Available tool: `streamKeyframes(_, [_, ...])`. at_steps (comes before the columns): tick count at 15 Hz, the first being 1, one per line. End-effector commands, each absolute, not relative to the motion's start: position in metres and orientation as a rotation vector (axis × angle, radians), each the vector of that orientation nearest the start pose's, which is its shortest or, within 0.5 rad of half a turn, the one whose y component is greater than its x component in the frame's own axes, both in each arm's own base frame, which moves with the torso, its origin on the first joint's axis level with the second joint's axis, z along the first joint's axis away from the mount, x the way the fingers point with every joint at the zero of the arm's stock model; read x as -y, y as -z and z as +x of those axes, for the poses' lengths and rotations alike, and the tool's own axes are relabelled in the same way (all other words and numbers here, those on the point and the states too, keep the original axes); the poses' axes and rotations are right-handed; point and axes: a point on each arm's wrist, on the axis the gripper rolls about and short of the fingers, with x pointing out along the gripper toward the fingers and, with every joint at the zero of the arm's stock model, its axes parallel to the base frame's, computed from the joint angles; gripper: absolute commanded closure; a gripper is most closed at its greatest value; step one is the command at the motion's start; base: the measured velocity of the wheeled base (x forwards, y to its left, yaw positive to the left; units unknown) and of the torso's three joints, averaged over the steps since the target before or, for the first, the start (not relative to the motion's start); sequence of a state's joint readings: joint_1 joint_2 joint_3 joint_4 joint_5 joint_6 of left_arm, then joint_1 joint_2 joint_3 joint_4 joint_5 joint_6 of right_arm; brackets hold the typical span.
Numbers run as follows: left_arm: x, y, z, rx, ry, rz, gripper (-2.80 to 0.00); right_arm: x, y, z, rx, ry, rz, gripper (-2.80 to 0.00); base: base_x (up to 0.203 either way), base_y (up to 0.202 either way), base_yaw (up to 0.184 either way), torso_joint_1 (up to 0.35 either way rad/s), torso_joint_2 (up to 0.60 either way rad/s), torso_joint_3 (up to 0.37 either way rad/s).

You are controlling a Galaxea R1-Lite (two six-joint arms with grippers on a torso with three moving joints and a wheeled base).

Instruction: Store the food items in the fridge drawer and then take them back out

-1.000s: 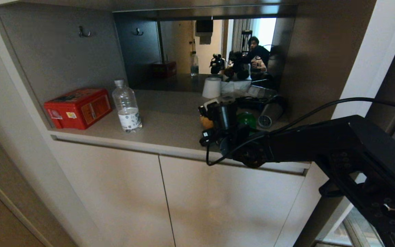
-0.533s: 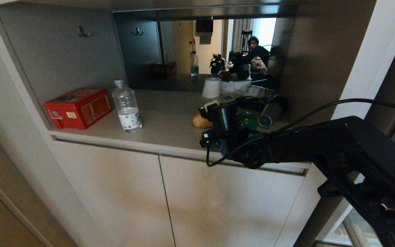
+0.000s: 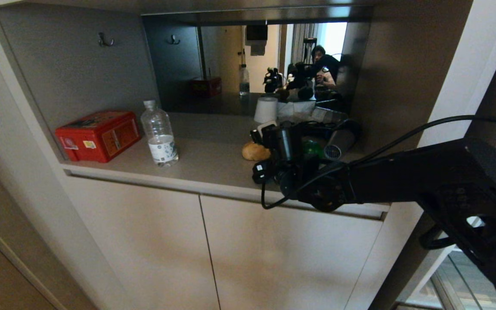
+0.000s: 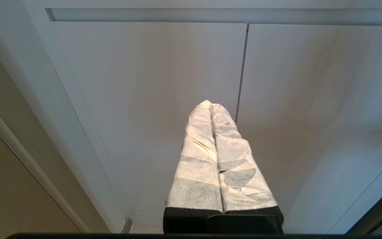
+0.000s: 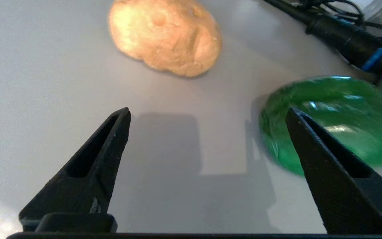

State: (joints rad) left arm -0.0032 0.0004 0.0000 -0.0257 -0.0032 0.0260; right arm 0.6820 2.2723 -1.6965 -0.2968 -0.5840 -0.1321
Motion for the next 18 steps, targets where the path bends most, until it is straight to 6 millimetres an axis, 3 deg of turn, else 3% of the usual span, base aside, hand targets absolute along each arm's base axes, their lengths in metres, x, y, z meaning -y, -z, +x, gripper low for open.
streamKeyframes(1, [0.0, -0.075, -0.022, 0.014, 0.006, 0.026, 0.0, -0.283, -0.195, 0.359, -0.189, -0.123, -0.279, -2.8, 0.0, 0.0, 0.0, 0.0, 0.0, 0.0])
streamKeyframes(2, [0.0, -0.075, -0.022, 0.015, 0.006, 0.026, 0.0, -0.28, -0.201, 0.349, -0.182, -0.131, -0.277, -2.8, 0.0, 0.0, 0.0, 0.0, 0.0, 0.0])
streamKeyframes(3, [0.0, -0.075, -0.022, 0.014, 0.006, 0.026, 0.0, -0.275, -0.206, 0.339, -0.182, -0.139, -0.279, 0.0, 0.0, 0.0, 0.0, 0.0, 0.0, 0.0])
streamKeyframes(7, [0.0, -0.075, -0.022, 0.014, 0.006, 0.026, 0.0, -0.251, -0.21, 0.294, -0.19, -0.17, -0.287, 0.0, 0.0, 0.0, 0.0, 0.0, 0.0, 0.0])
streamKeyframes(10, [0.0, -0.075, -0.022, 0.014, 0.006, 0.026, 0.0, -0.22, -0.207, 0.251, -0.193, -0.194, -0.283, 0.0, 0.0, 0.0, 0.0, 0.0, 0.0, 0.0])
streamKeyframes(14, [0.0, -0.075, -0.022, 0.014, 0.006, 0.026, 0.0, -0.162, -0.198, 0.169, -0.192, -0.276, -0.217, 0.0, 0.0, 0.0, 0.0, 0.0, 0.0, 0.0])
streamKeyframes(18, [0.0, -0.075, -0.022, 0.014, 0.006, 0.026, 0.0, -0.095, -0.159, 0.1, -0.235, -0.293, -0.134, 0.0, 0.0, 0.0, 0.0, 0.0, 0.0, 0.0])
